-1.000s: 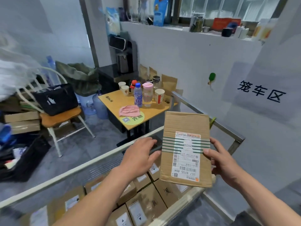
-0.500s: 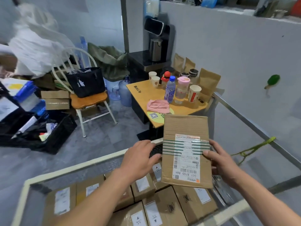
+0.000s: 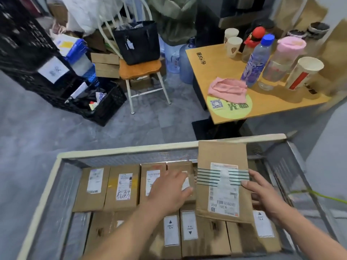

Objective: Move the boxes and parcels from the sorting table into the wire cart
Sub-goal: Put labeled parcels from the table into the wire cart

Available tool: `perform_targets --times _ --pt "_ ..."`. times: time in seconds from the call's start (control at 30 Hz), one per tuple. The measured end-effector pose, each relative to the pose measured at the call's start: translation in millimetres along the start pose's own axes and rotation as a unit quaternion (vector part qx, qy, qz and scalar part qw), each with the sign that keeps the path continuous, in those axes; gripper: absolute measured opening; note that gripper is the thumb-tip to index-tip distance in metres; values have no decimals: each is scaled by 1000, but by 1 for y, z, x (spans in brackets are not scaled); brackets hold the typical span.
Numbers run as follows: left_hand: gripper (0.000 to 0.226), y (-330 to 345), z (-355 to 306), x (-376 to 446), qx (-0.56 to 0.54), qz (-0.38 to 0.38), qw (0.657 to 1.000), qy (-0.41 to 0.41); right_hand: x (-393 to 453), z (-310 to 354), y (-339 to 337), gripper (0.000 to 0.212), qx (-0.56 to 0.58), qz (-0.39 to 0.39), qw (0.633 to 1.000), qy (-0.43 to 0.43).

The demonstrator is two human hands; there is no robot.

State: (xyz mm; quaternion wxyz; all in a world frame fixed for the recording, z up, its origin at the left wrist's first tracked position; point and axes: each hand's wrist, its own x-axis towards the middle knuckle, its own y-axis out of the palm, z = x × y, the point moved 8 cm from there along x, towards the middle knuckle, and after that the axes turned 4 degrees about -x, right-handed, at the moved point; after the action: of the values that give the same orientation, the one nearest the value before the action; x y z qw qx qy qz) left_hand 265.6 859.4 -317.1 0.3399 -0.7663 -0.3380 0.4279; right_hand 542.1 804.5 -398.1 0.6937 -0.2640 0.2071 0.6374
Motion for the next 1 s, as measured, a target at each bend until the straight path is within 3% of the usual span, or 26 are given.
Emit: perform_targets --times 0.07,0.27,0.53,0.6,0.73,0.8,1.0 --pt "55 31 4 18 -6 23 1000 -20 23 -30 -11 92 -5 2 999 37" --pt "54 114 9 64 -32 74 996 -34 82 -89 -31 46 -45 -3 994 97" --pt "47 196 33 119 -22 118 992 -46 163 -144 -23 58 -69 26 988 135" --pt "57 216 44 130 -5 125 991 -57 181 -155 -18 65 -79 28 987 134" --pt "94 251 60 148 16 138 988 -69 214 -168 -1 46 -60 26 992 109" --pt "98 268 66 155 22 149 986 -67 228 -174 9 51 -51 11 993 107" --pt "92 307 74 160 60 202 975 -64 246 -187 49 35 12 14 997 78"
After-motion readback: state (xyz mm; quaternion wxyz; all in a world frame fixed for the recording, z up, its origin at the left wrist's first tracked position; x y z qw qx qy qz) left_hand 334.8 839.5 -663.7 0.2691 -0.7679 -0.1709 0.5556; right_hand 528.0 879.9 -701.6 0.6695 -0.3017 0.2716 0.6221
